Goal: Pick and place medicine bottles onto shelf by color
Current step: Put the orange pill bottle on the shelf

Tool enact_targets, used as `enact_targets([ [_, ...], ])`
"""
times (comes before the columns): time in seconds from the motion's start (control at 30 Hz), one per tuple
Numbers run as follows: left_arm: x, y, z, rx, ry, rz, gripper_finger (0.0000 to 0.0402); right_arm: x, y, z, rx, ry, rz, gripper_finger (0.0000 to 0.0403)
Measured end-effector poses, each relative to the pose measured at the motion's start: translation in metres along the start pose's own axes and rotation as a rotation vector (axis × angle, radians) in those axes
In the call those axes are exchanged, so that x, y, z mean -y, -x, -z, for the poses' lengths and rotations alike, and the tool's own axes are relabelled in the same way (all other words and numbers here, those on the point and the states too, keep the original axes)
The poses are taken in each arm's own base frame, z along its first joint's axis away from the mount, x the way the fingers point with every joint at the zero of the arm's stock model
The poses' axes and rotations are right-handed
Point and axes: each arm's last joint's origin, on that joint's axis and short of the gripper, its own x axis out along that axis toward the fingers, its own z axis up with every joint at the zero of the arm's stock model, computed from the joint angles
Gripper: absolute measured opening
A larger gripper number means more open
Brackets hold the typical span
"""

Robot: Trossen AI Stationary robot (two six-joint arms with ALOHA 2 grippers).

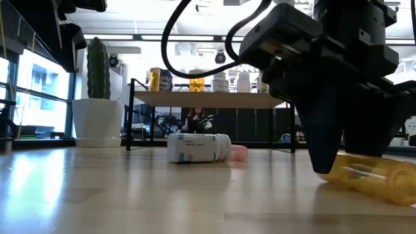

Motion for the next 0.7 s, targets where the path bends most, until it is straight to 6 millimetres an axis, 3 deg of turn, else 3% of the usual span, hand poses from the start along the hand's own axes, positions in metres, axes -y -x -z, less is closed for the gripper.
enact_targets([
  [0.3, 0.0, 0.0, 0.0, 0.001, 0.0, 0.0, 0.0254, 0.001, 0.0, 0.0, -0.001, 0.034, 0.007, 0.0102],
  [0.7, 0.0, 0.0, 0.0, -0.001, -0.008, 0.0, 0.0254, -0.005, 0.019, 0.001, 0.081, 0.106, -0.067, 0.0098],
])
